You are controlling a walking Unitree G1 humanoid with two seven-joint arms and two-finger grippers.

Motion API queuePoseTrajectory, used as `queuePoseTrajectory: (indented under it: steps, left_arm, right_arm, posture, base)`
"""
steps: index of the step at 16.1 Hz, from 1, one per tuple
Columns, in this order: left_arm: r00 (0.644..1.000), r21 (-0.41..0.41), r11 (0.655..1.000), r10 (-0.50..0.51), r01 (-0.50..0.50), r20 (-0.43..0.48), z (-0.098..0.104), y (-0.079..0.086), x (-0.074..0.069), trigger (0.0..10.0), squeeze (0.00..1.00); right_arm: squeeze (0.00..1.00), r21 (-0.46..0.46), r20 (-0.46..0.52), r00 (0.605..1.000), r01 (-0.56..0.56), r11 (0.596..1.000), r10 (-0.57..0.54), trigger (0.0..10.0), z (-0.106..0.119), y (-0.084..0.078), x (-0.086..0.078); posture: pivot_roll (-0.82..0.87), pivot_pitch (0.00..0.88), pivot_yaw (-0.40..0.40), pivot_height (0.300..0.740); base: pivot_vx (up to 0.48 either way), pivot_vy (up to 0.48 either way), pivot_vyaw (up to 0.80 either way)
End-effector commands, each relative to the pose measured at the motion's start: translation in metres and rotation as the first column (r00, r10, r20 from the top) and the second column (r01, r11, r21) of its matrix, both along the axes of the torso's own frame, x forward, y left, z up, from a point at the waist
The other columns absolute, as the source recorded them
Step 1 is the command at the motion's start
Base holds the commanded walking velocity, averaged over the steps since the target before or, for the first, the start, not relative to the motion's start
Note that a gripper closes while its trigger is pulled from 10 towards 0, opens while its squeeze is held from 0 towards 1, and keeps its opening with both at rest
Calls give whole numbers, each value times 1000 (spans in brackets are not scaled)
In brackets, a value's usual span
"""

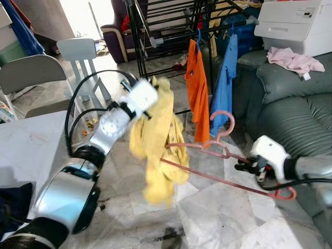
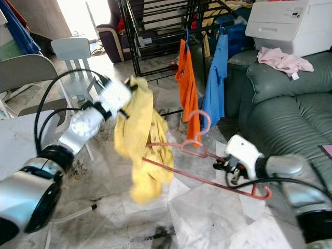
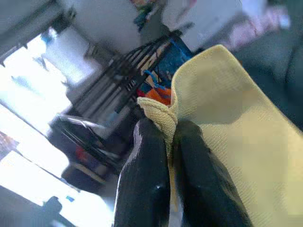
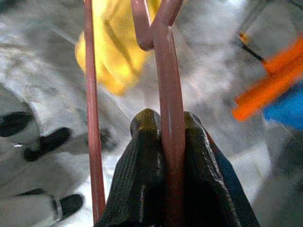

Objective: Hang hanger

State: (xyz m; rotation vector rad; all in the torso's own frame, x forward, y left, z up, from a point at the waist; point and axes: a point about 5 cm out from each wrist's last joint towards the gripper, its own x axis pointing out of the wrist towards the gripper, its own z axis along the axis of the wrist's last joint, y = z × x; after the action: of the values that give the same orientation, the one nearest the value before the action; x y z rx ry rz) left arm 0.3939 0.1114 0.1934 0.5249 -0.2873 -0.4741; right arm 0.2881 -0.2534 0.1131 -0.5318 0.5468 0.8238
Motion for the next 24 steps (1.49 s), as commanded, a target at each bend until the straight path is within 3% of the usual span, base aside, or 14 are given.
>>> queuePoseTrajectory:
  steps: [1,2,4,6,9,10,12,16,18,20,21,22,23,24]
  left_arm:
    - [1000,-144,989,21,-23,-10,22,8,7,10000,0]
    - [999,-220,975,19,-25,-29,29,9,9,10000,0]
    - [999,-253,967,21,-28,-31,33,11,11,10000,0]
    - [1000,-230,973,7,-13,-24,31,11,9,10000,0]
    - [990,-191,973,-138,132,-20,22,-7,0,10000,0]
    - [974,-155,962,-227,226,12,19,-23,-8,10000,0]
    - [942,-56,941,-331,334,53,13,-40,-21,10000,0]
    - [891,112,919,-393,377,228,15,-54,-39,10000,0]
    - [889,168,911,-406,376,213,10,-52,-40,10000,0]
    - [907,181,896,-419,405,45,-13,-39,-36,10000,0]
    - [918,250,885,-392,393,-55,-28,-25,-33,10000,0]
    - [925,325,867,-369,378,-93,-35,-15,-32,10000,0]
    - [929,436,821,-337,369,-152,-44,-1,-31,10000,0]
    - [930,467,805,-324,367,-174,-45,4,-30,10000,0]
  right_arm:
    - [0,-32,48,998,44,998,-43,10000,-2,4,8]
    - [0,-38,84,988,134,990,-130,10000,-5,1,16]
    - [0,-39,111,972,214,976,-208,10000,-5,-3,22]
    - [0,6,161,941,302,953,-299,10000,4,-9,32]
    - [0,119,162,920,339,933,-356,10000,13,-5,40]
    - [0,240,120,902,379,894,-414,10000,18,-1,45]
    - [0,321,96,902,373,871,-421,10000,22,7,48]
    - [0,462,14,928,324,825,-373,10000,25,27,47]
    - [0,408,29,934,314,857,-356,10000,21,22,43]
    - [0,281,108,957,232,931,-271,10000,25,14,37]
    - [0,130,170,971,148,980,-169,10000,28,6,31]
    - [0,48,191,975,110,993,-117,10000,30,-1,28]
    - [0,-30,207,975,86,996,-78,10000,38,-12,26]
    - [0,-41,217,973,83,996,-72,10000,43,-15,26]
  posture:
    - [-170,0,154,740]
    - [-168,0,152,740]
    - [-166,0,151,740]
    - [-168,0,153,740]
    - [-172,0,155,740]
    - [-173,0,153,740]
    - [-171,0,153,740]
    - [-170,0,149,740]
    - [-167,0,150,740]
    - [-173,0,155,740]
    - [-173,0,155,740]
    - [-178,0,156,740]
    - [-178,0,156,740]
    - [-177,0,155,740]
  base:
    - [0,0,0]
    - [0,0,0]
    - [0,0,0]
    - [0,0,0]
    - [0,0,0]
    - [0,0,0]
    - [0,0,0]
    - [0,0,0]
    - [0,0,0]
    - [0,0,0]
    - [0,0,0]
    - [0,0,0]
    - [0,0,0]
    - [0,0,0]
